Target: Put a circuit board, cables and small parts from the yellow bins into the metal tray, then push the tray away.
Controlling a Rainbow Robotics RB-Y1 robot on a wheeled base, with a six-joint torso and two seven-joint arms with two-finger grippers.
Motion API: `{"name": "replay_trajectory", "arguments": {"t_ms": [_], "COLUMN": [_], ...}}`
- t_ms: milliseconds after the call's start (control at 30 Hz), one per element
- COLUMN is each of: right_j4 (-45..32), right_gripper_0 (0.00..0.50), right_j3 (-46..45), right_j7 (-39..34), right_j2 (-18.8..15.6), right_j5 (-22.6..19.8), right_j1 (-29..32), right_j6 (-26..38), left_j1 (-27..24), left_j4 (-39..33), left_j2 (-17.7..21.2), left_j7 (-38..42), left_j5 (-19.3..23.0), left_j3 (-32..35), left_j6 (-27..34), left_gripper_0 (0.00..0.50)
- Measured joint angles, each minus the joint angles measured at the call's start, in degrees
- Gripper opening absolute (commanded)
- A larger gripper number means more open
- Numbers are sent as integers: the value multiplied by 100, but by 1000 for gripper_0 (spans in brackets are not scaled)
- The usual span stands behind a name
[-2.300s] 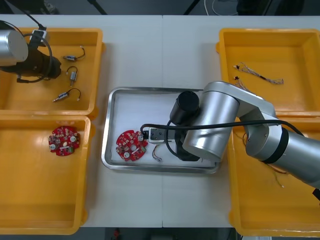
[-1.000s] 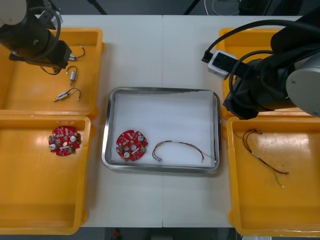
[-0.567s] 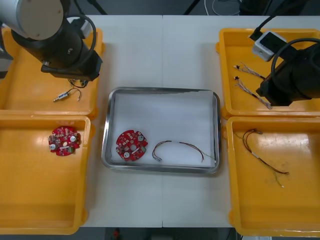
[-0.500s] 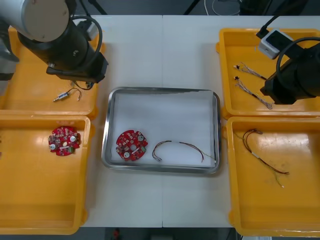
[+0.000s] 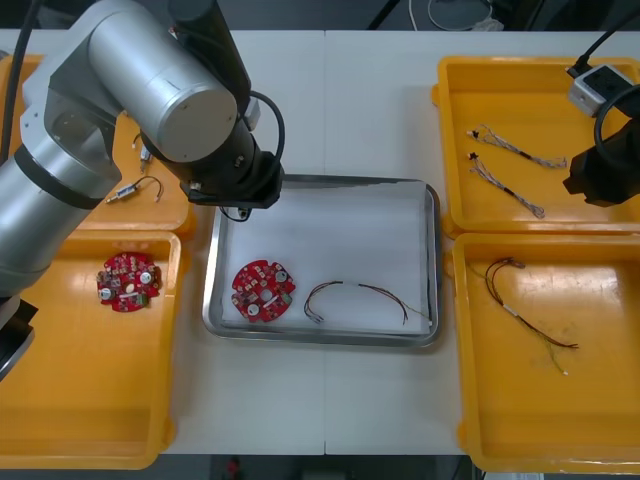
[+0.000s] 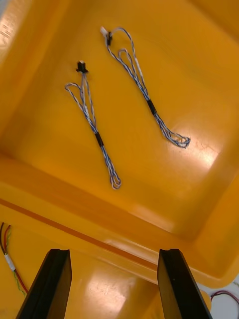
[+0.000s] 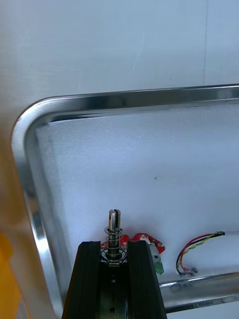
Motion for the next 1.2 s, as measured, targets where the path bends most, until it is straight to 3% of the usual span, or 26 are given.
{"name": "replay_trajectory", "arguments": {"t_ms": [300, 533, 733, 767, 800, 867, 900, 1200], "right_j4": [1305, 2329, 3053, 3165, 3286, 3537, 3686, 4978], "right_gripper_0": [500, 500, 500, 500, 500, 500, 500, 500], "right_j3": [0, 0, 0, 0, 0, 0, 0, 0], "right_j7": [127, 1192, 1412, 1529, 1652, 1858, 1943, 2277], "right_j2": [-1, -1, -1, -1, -1, -1, -1, 0], "right_j5": [185, 340, 501, 502, 502, 502, 502, 501], "right_j1": [-587, -1090, -1518, -1567, -1616, -1705, -1752, -2260], "right_j6": [0, -153, -562, -674, -792, -1031, -1148, -1851], "left_j1": [0, 0, 0, 0, 0, 0, 0, 0], "left_j4": [613, 771, 1004, 1019, 1027, 1031, 1031, 1026], "left_j2": [-131, -158, -160, -160, -160, -161, -161, -162], "left_j7": [-4, -4, -4, -4, -4, -4, -5, -4], "left_j5": [-10, -232, -233, -233, -233, -233, -232, -227], "left_j3": [-466, -874, -951, -958, -964, -965, -965, -965], "left_j6": [-743, -982, -1170, -1187, -1198, -1201, -1201, -1263], "left_gripper_0": [0, 0, 6, 118, 200, 453, 500, 500]}}
